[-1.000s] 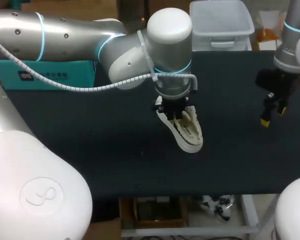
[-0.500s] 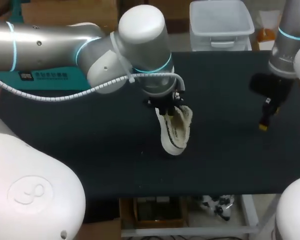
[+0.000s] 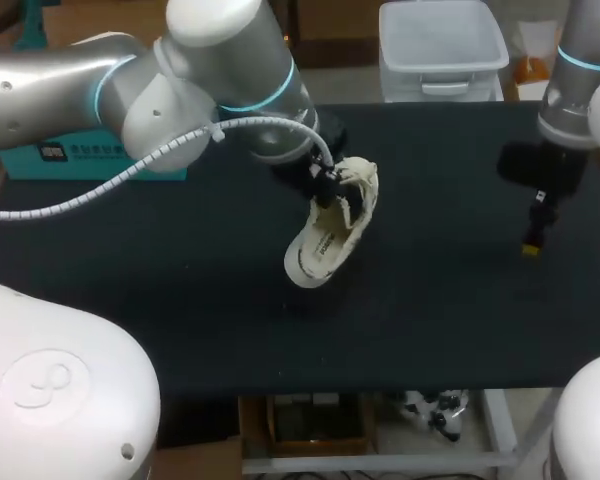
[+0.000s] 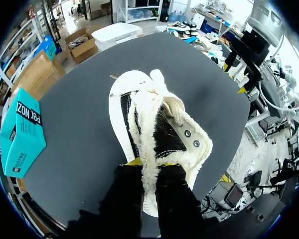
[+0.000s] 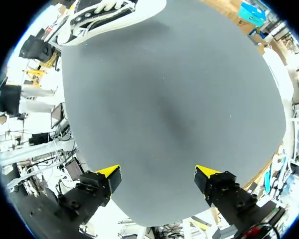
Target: Open the shoe tongue, take the insole out of the shoe, put the insole back into the shoe, and pack the shoe into the shoebox
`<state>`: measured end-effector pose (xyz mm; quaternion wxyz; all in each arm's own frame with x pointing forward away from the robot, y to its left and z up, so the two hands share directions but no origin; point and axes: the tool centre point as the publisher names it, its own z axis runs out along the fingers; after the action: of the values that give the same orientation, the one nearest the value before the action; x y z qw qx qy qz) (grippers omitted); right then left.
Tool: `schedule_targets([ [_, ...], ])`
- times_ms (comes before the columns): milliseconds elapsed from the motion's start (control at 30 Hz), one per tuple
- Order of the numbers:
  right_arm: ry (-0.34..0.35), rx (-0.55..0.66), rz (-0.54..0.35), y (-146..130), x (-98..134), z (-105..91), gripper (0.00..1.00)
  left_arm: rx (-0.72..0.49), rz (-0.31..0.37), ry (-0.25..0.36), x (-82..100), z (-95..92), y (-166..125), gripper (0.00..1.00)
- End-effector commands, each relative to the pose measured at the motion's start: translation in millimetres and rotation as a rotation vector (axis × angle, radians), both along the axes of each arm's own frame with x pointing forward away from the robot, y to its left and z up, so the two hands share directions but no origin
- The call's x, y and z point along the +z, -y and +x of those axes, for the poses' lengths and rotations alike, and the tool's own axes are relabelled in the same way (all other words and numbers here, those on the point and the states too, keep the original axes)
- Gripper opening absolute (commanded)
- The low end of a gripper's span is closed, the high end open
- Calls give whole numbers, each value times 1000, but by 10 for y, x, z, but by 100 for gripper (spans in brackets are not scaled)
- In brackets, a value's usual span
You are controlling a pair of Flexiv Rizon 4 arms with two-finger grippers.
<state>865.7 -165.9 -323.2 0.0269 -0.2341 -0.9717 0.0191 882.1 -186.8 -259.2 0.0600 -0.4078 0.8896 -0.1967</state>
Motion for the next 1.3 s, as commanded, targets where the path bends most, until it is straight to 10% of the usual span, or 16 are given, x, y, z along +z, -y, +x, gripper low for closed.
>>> schedule_targets([
  [33,76,142,-62,-173,33,-6,100,-147,-2,10,407,-117,-313,0],
  [267,166,329,-109,-386,86,105,100,-292,26,36,533,63,-575,0],
  [767,173,333,-97,-407,94,121,100,-547,42,110,914,667,-1356,0],
  [1300,173,333,-97,-407,94,121,100,-618,95,192,1333,1868,-2409,0],
])
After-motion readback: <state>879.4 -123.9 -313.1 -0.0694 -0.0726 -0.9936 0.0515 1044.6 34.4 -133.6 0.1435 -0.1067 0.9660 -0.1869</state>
